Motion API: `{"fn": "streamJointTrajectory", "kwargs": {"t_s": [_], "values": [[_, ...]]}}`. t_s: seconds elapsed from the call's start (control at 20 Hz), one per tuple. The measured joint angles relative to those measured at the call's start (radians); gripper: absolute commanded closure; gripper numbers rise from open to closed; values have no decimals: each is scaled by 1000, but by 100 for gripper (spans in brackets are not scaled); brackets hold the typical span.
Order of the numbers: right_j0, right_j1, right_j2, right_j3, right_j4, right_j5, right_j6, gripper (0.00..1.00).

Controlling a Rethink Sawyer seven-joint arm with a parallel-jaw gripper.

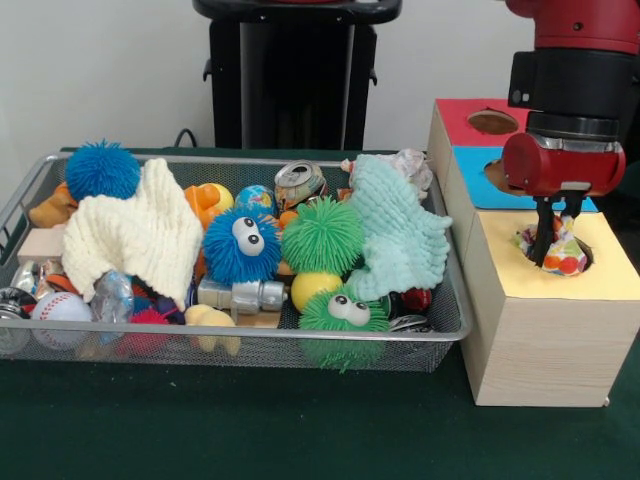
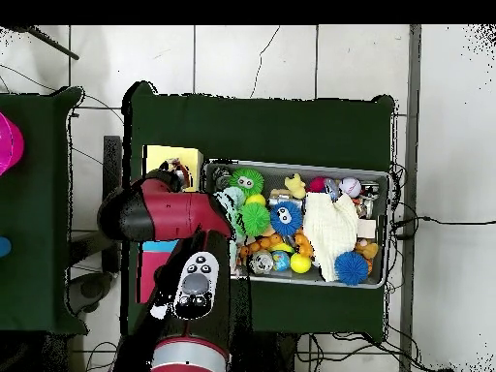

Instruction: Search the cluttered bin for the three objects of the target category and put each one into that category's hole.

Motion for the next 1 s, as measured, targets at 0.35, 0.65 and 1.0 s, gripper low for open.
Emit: {"fn": "streamJointTrajectory", "kwargs": {"t_s": [0.35,0.65,1.0], "values": [[3,1,-4,-11,0,28,0,100],[3,1,-4,-30,0,90,0,100],[3,-5,-4,-46,0,140,0,100]]}}
